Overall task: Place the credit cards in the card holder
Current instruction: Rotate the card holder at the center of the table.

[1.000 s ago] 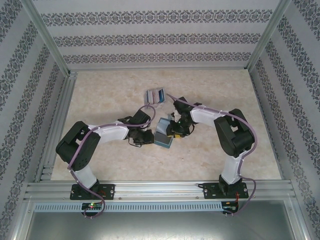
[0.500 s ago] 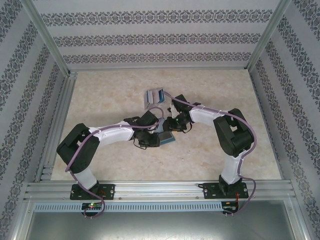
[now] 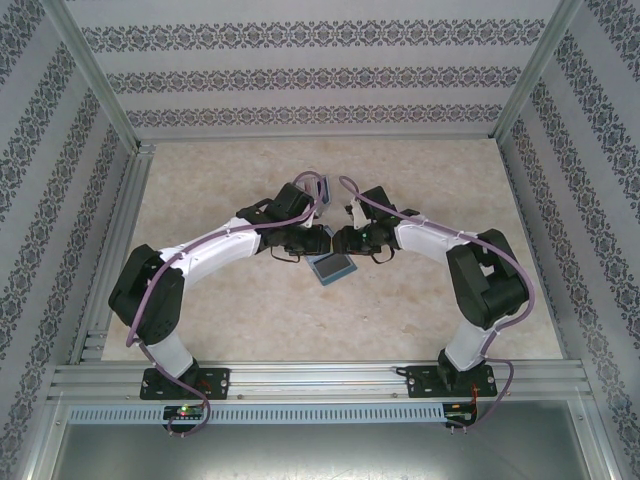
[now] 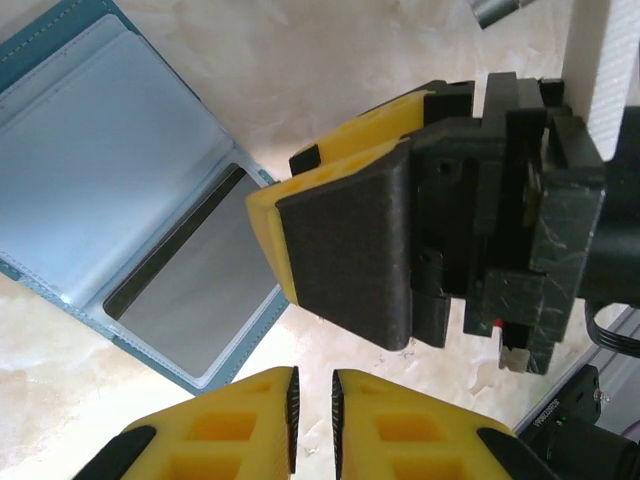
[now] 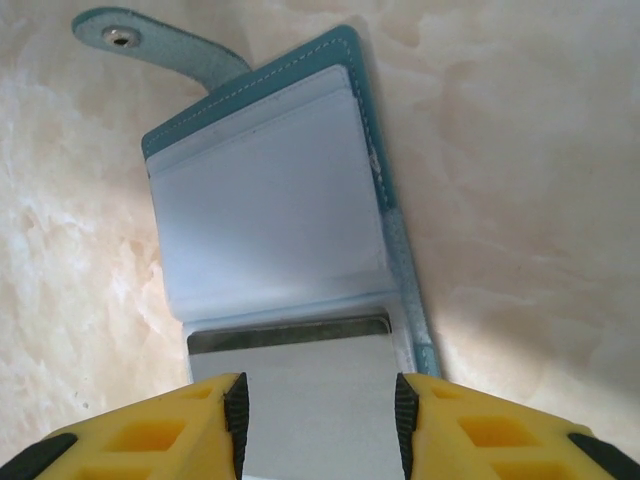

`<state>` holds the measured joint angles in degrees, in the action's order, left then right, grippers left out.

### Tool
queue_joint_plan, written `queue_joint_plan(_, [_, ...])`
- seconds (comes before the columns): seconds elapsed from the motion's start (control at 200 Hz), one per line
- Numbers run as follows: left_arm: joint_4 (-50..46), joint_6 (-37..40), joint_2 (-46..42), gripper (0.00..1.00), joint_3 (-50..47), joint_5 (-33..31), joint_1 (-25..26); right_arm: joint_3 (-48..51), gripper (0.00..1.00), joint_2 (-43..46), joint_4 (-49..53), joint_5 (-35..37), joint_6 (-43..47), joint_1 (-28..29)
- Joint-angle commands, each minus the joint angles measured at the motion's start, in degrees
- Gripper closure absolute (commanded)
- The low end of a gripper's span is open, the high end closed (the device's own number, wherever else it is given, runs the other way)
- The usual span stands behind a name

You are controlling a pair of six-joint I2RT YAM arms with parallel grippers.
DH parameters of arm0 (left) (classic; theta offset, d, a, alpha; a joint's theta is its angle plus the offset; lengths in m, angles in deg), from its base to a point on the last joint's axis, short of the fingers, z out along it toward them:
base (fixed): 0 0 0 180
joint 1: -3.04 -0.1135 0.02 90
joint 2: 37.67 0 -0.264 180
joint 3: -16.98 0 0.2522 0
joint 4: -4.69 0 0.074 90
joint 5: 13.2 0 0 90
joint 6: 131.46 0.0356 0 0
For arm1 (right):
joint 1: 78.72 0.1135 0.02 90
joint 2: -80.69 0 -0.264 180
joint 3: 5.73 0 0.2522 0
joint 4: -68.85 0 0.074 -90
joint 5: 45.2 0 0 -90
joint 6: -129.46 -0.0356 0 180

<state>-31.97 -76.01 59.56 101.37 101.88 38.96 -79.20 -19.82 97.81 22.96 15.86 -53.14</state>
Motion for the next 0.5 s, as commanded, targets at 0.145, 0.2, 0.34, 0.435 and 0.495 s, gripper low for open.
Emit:
queue_joint_plan(0.145, [0.8,-1.3,-3.4,0.79,-6.0,-1.1,-4.0,-8.9,0.54,-8.9,-1.1,3.7,-0.2,-0.5])
queue_joint_plan(0.2, [1.6,-2.0,-5.1,0.79,-8.2,-1.6,-5.1,-10.7,0.54,-10.7,-1.2,2.8,-0.2,-0.3])
queue_joint_plan(0.34, [4.2,-4.5,-9.1,0.78,-13.7,-3.0,-8.0,-14.5,0.54,-14.6,-0.8,2.0,-0.2,0.8])
queue_joint_plan(0.435, [6.7,-6.1,-11.1,0.76,-16.8,-2.3,-10.0,-16.8,0.54,-16.6,-0.3,0.8,-0.1,2.0])
queue_joint_plan(0.495, [7.2,-6.4,-11.8,0.75,-17.8,-2.3,-11.0,-17.9,0.54,-17.6,-0.1,-0.1,-0.2,3.0])
